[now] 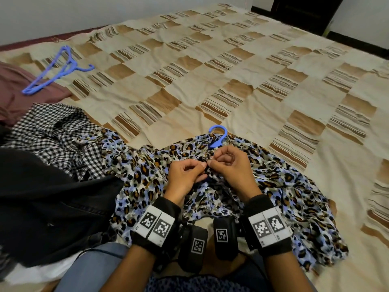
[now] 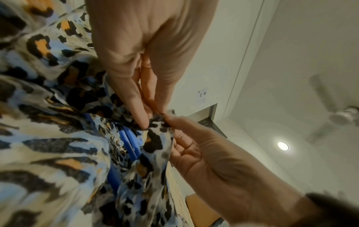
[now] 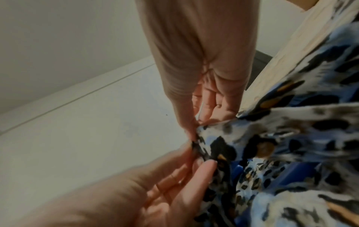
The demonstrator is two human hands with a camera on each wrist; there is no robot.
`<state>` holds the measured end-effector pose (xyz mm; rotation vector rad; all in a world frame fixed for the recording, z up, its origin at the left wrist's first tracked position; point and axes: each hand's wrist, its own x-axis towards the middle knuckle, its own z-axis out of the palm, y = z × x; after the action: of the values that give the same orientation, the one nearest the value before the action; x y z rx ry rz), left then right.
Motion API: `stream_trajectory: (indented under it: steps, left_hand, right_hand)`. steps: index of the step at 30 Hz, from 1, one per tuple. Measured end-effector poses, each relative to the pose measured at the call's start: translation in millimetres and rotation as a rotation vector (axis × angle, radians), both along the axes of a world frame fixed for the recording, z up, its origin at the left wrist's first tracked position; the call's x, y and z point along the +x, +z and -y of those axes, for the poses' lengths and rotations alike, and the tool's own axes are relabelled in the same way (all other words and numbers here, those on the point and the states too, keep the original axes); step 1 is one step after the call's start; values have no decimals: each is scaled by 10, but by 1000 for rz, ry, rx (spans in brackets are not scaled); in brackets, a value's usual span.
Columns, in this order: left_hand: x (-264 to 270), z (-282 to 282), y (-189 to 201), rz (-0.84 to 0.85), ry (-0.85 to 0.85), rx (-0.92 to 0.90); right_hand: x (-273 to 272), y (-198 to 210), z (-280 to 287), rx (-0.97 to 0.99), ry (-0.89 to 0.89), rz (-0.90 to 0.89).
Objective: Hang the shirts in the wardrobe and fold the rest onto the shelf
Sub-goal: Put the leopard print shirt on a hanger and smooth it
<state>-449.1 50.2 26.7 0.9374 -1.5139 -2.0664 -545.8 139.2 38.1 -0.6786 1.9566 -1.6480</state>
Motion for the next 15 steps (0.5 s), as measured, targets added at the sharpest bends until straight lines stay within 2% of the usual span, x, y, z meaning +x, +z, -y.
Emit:
stream_trajectory:
  steps: [7,12,15]
  left_hand:
    - [1,-11,-21,-3,-6,-2]
    - [1,2,-17,1,-20,-13]
    - [-10,-19,-26,23,-32,-56]
  right_hand:
    - [-19,25,-37,-5,13,84]
    - [-75,66,-45,-73,37,312]
    - [-88,47,-58,-50,40,285]
